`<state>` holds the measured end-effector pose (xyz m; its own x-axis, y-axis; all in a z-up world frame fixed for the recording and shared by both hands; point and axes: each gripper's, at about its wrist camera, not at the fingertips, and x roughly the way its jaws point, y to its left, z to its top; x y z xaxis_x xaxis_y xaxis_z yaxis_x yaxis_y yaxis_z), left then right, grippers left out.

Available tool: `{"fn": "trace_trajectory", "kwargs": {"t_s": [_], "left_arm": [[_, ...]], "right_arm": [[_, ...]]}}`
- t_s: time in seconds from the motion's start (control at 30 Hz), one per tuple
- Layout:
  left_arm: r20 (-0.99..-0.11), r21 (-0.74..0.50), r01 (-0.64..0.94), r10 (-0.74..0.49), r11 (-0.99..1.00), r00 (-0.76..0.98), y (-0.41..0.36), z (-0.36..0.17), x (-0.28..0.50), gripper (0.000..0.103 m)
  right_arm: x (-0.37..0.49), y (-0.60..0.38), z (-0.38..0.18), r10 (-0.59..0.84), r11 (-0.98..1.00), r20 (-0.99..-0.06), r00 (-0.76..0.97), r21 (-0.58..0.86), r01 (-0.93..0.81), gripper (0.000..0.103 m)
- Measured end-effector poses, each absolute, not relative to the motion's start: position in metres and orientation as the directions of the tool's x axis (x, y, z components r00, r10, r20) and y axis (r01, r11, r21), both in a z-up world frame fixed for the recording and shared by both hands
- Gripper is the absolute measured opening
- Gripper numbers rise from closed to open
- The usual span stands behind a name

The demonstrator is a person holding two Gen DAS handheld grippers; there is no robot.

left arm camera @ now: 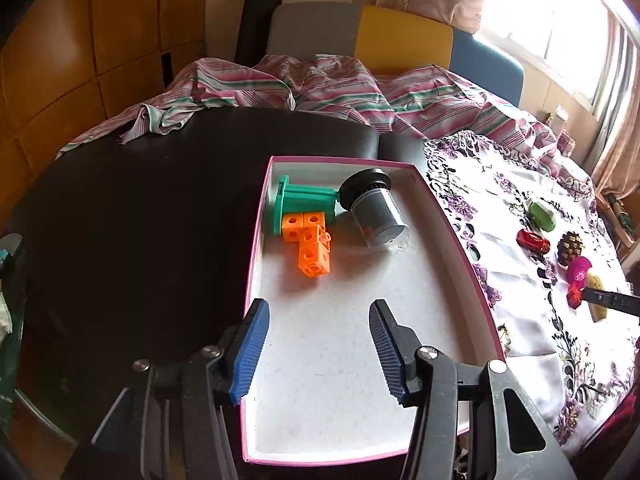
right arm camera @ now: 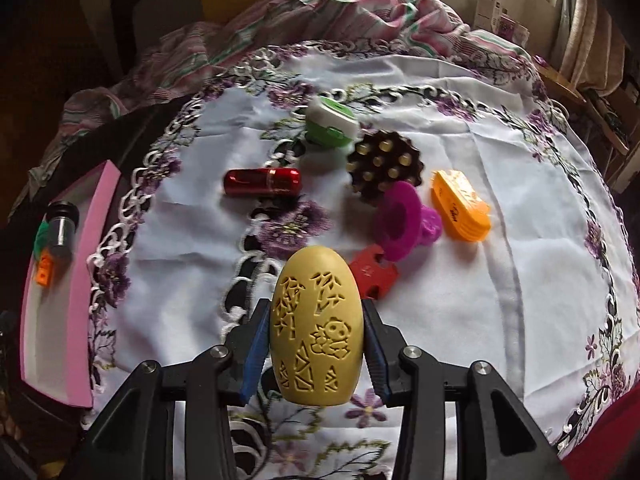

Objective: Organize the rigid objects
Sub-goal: 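Carry the yellow egg into the tray and open the right tool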

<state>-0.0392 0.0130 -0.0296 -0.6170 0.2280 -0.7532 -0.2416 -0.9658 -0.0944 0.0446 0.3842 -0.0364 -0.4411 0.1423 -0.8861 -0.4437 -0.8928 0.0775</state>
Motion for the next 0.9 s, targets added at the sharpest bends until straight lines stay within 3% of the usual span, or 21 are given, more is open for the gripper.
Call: {"fn": "trace_trajectory", "kwargs": {"t_s": [0.4,0.9], "left_arm": [[-0.758,-0.117,-0.220,0.231,-0.968,-0.611,0.002,-0.032,-0.037,0.053],[-0.764,-0.146,-0.136,0.199,-0.980,-0.614,-0.030,-0.038,-0.037,0.053]], "right_arm": [[-0.015,0.271,-0.007,-0.067,-0.973,-0.825,-0.561,0.179,-0.146,0.043],[-0.102,0.148,-0.047,-0.244,-0.969,-0.865,-0.437,0.231,0.084,0.043]]}}
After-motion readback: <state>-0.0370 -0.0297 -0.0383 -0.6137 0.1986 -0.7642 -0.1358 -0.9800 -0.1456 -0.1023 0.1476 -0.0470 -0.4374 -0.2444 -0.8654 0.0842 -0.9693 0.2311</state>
